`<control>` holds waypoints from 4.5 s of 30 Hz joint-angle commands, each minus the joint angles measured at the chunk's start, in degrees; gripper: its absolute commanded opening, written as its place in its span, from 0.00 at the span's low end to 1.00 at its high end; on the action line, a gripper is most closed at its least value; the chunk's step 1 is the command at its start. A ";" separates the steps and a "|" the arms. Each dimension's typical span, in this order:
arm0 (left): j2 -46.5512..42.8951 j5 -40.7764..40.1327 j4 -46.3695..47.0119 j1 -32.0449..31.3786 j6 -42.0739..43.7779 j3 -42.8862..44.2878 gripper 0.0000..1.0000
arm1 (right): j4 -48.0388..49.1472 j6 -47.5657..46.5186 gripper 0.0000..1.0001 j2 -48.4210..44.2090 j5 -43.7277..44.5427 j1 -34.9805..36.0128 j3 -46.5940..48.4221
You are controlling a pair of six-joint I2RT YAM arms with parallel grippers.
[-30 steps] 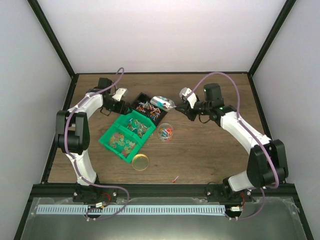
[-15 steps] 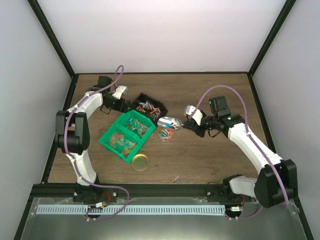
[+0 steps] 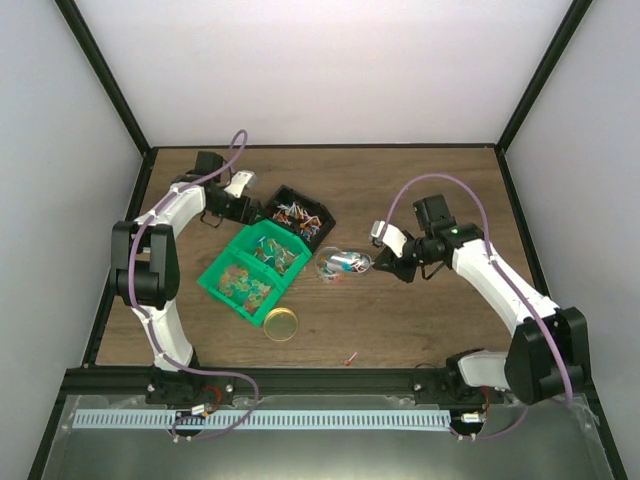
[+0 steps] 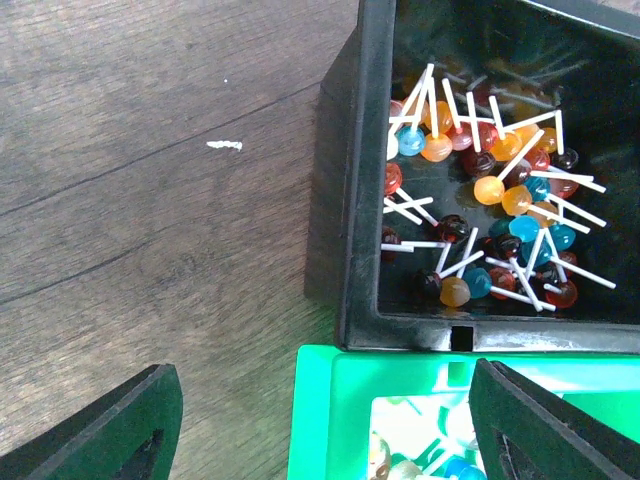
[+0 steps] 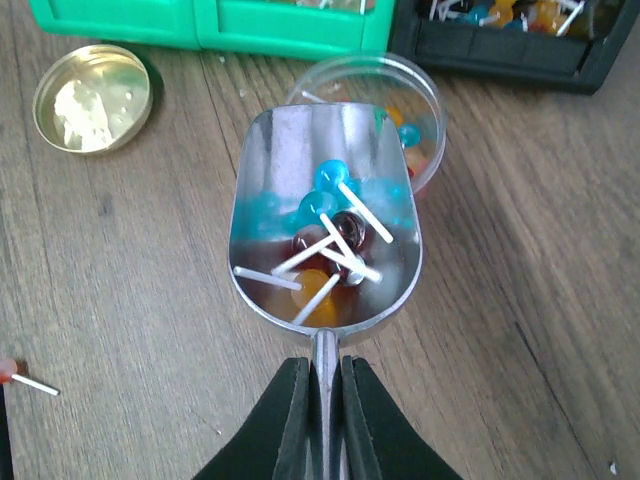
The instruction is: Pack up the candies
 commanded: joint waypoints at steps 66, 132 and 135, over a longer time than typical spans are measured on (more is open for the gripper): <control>-9.98 -0.71 -5.55 0.57 17.50 0.99 1.00 | 37.59 20.11 0.02 6.36 9.18 -15.13 -12.05; -15.88 -9.40 -3.36 -32.91 53.39 -30.89 0.14 | 23.31 23.29 0.80 -6.78 -1.99 -16.82 -6.44; -14.29 -5.61 -7.85 -32.17 50.52 -26.80 0.04 | 22.14 18.87 0.80 -8.00 -1.90 -16.82 -6.79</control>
